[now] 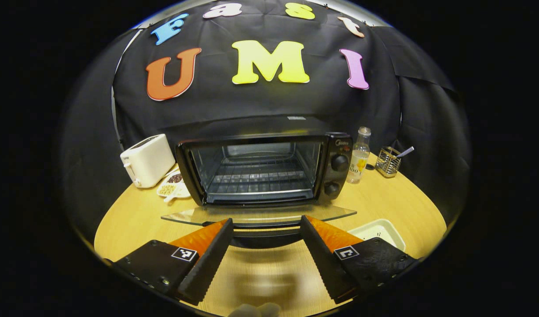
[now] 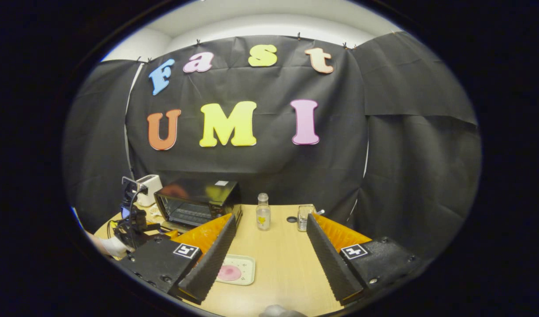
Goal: Open the electric oven with the left hand, put the food in, and close the electric oven.
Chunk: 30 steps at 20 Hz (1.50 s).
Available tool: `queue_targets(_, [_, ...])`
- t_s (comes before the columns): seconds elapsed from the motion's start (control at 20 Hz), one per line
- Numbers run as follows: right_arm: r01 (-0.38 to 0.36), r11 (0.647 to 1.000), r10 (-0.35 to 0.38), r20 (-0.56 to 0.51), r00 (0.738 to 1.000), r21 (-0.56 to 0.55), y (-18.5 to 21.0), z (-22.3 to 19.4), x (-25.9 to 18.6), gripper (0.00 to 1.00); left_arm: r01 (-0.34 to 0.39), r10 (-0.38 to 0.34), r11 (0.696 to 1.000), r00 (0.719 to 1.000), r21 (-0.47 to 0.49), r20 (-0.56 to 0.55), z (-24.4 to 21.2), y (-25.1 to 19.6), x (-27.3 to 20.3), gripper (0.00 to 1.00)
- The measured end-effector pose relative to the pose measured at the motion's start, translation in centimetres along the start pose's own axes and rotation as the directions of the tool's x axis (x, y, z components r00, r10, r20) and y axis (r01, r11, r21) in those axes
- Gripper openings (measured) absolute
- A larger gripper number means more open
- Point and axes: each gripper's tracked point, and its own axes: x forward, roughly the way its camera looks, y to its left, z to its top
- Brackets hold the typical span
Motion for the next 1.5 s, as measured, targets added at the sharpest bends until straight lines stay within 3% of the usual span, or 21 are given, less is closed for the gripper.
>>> queue_targets(0.7, [0.034, 0.999, -0.035, -0.064, 0.997, -0.017, 0.3, -3.1, -1.2, 1.0, 0.003, -0.007, 1.0, 0.984, -0.026, -0.176, -7.8, -0.5, 1.0, 0.97])
queue_targets(1.05, [0.049, 0.999, -0.049, -0.117, 0.992, -0.003, -0.5, -5.7, -1.2, 1.0, 0.003, -0.01, 1.0, 0.969, -0.029, -0.248, -8.7, -0.7, 1.4, 0.97])
queue_targets(1.3, [0.014, 1.0, -0.013, -0.159, 0.987, 0.008, -0.3, -7.5, -0.3, 1.0, 0.014, -0.023, 0.999, 0.979, -0.048, -0.202, -7.5, -0.7, 0.7, 0.96])
queue_targets(1.5, [-0.026, 0.999, 0.031, -0.235, 0.971, 0.024, 0.1, -10.7, 1.9, 1.0, -0.02, 0.017, 0.999, 0.995, -0.028, -0.094, -4.6, 1.0, -2.1, 0.96])
